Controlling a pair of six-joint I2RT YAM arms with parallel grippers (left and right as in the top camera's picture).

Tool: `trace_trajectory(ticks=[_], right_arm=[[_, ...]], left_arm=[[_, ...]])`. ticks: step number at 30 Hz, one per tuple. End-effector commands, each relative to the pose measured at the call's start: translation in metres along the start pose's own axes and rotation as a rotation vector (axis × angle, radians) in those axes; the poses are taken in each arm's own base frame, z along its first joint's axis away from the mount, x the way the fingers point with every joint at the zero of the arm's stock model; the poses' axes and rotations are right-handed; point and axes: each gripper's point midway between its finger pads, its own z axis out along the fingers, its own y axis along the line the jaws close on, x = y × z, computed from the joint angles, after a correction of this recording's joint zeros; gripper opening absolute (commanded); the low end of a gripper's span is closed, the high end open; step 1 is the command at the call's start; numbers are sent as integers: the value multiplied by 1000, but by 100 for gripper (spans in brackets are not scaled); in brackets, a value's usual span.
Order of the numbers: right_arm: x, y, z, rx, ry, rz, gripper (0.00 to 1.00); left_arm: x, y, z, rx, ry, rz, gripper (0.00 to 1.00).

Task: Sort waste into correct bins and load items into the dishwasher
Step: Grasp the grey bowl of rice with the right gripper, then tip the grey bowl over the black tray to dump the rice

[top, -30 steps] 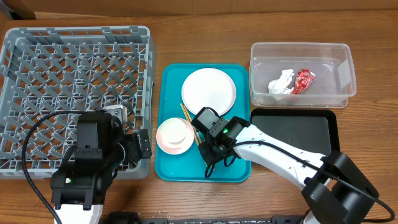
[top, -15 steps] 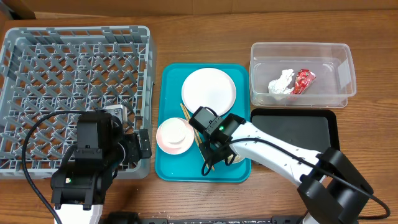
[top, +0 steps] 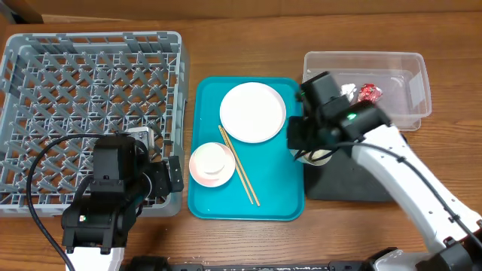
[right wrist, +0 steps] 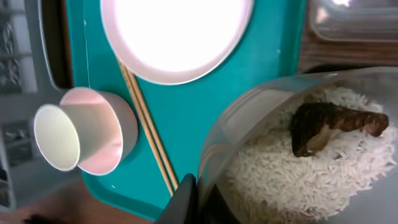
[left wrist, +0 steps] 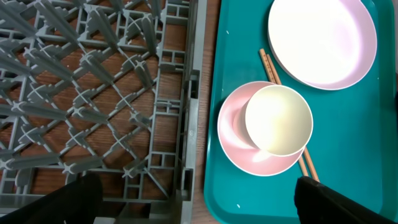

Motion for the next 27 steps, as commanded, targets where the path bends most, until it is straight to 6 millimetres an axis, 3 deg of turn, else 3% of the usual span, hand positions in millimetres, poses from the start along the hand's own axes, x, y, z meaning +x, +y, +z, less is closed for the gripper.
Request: trace_trajectory(ticks=[1, 10, 16, 20, 27], right_arm=[[1, -6, -6, -209, 91, 145, 4], [0, -49, -3, -512, 107, 298, 4], [0, -66, -20, -842, 42, 376, 4], [0, -93, -25, -918, -18, 468, 4], [-9, -135, -52, -1029, -158, 587, 4]], left_arm=[[-7, -2, -6, 1, -26, -13, 100], [-7, -2, -6, 1, -26, -13, 100], [-7, -2, -6, 1, -26, -13, 100], [-7, -2, -6, 1, -26, -13, 100], [-7, -2, -6, 1, -26, -13, 100]])
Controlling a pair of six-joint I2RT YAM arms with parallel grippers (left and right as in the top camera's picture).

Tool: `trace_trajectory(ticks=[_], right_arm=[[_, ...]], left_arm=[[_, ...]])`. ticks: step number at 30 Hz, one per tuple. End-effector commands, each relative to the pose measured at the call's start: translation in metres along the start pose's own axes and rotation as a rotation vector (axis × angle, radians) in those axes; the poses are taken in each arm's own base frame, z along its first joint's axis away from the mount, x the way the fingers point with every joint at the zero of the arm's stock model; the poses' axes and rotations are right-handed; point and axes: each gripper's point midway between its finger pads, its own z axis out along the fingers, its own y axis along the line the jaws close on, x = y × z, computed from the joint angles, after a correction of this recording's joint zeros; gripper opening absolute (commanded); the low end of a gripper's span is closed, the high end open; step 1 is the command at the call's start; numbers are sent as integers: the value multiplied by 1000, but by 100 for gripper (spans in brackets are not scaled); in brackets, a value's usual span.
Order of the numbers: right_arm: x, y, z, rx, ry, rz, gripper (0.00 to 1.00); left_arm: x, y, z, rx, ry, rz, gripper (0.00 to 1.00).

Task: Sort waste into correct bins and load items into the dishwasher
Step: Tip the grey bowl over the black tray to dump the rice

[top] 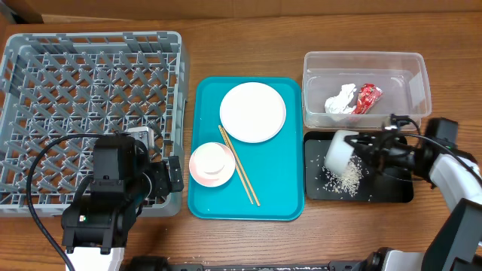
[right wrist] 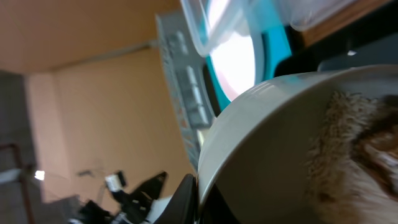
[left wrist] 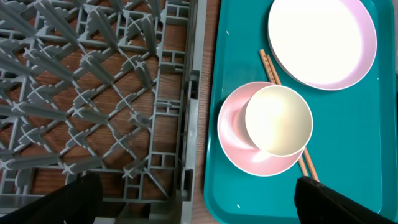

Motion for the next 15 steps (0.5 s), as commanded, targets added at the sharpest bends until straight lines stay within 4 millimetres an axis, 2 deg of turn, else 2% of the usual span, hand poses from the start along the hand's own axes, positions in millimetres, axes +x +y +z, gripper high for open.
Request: trace_trajectory(ticks=[1, 4, 7, 15], right_arm=[[-3, 19, -18, -149, -16, 9, 4], [-6, 33, -34, -253, -34, 11, 4], [-12, 34, -46, -279, -63, 81, 4], [-13, 34, -49, -284, -62, 162, 4]], left_arm=[[-7, -2, -6, 1, -26, -13, 100], [-7, -2, -6, 2, -26, -13, 100], [-7, -2, -6, 1, -26, -13, 100], [-7, -2, -6, 1, -26, -13, 100]])
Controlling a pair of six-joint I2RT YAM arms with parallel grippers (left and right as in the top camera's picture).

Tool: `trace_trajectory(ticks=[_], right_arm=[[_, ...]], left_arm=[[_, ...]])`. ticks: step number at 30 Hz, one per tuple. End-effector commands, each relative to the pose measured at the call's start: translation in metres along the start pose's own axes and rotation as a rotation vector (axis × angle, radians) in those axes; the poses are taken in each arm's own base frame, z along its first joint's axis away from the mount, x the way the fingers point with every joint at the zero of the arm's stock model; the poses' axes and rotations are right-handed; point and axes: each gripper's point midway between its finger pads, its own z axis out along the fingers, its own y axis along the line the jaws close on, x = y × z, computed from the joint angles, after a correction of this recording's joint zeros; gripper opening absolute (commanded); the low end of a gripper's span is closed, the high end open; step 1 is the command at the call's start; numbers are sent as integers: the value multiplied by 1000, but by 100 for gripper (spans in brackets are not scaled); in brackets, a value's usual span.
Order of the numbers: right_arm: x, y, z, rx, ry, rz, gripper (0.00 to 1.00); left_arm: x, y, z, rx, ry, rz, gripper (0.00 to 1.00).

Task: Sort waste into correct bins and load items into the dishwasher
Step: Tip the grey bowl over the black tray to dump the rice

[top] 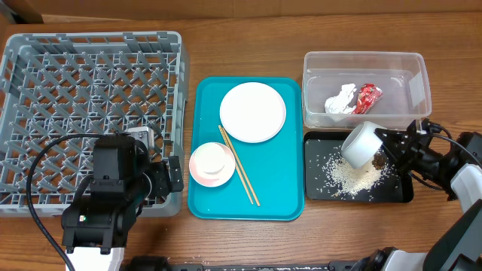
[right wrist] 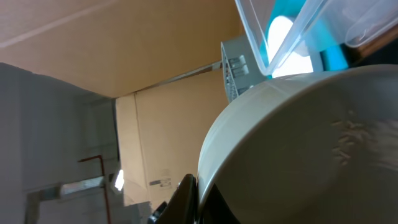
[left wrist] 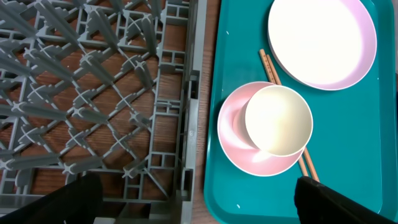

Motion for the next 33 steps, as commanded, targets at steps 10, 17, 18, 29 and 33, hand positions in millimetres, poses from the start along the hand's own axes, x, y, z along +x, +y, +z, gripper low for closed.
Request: trace_trajectory(ticks=[10, 17, 18, 29, 33], right_arm=[[3, 5, -1, -43, 20, 44, 4], [3, 5, -1, -43, 20, 44, 4], [3, 5, -1, -43, 20, 44, 4], [5, -25, 21, 141, 36, -105, 4], [46, -10, 60, 156, 235, -284, 4]], left_arm=[[-7, -1, -6, 1, -26, -13, 100], [-7, -2, -6, 1, -26, -13, 100], [-7, -2, -6, 1, -26, -13, 100], [-8, -2, -6, 1, -27, -13, 100], [-8, -1, -6, 1, -27, -13, 100]])
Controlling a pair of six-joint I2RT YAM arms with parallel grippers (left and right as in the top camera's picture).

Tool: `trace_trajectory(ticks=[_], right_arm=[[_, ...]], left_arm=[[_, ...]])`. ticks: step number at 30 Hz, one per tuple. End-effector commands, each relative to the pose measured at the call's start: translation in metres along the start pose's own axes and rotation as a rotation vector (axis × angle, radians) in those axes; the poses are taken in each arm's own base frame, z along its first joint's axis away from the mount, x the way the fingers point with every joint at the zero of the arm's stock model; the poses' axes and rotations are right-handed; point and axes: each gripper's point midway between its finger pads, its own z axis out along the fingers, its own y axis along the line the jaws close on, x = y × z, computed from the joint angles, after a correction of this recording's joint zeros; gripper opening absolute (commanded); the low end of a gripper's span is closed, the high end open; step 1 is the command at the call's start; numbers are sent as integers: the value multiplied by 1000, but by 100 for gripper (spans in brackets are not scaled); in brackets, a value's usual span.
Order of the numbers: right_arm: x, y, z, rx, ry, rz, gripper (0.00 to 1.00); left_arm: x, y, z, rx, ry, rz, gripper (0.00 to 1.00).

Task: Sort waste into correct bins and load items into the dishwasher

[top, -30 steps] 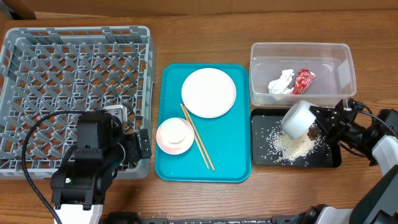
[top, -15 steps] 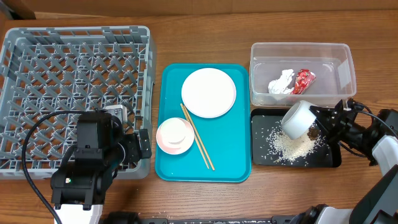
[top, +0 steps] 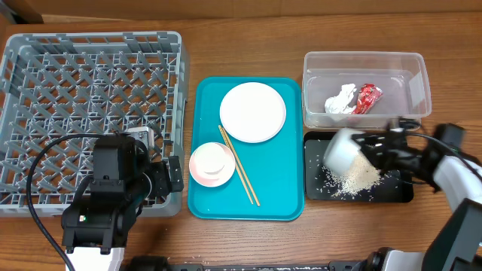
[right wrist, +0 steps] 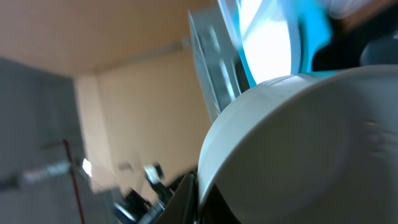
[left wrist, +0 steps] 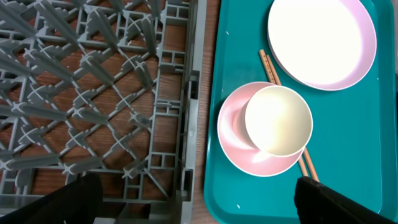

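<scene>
My right gripper is shut on the rim of a white bowl, held tipped on its side over the black tray. A heap of white rice lies on that tray. In the right wrist view the bowl fills the frame, blurred, with no rice showing inside. My left gripper is open, over the seam between the grey dish rack and the teal tray. On the teal tray are a white plate, a cream cup on a pink saucer and chopsticks.
A clear bin behind the black tray holds crumpled white paper and a red wrapper. The left arm's cable loops over the rack's front left. The right arm reaches in from the table's right edge.
The tipped bowl in my right gripper now sits a little further left over the black tray. The brown piece seen at its mouth no longer shows. The left arm has not moved.
My right gripper first held the bowl upright, full of rice with a brown piece, by the teal tray's right edge. Then the bowl lay tipped over the black tray with rice below it. The heap then grew, and now the bowl shows no rice.
</scene>
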Motion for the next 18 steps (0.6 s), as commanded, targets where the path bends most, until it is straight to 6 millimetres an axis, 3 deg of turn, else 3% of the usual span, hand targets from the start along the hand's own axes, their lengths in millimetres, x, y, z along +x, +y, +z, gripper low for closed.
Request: trace_trajectory(ticks=[1, 4, 8, 16, 18], right_arm=[[19, 27, 36, 94, 131, -287, 4], [15, 26, 53, 396, 124, -417, 4], [9, 34, 62, 646, 101, -558, 4], [13, 50, 105, 825, 73, -867, 4], [18, 50, 128, 855, 81, -1008, 4]], left_arm=[[-8, -1, -6, 0, -27, -13, 100], [-8, -1, -6, 0, -27, -13, 100], [-8, -1, -6, 1, -27, -13, 100], [-8, -1, -6, 0, -27, -13, 100], [-8, -2, -6, 1, -27, -13, 100]])
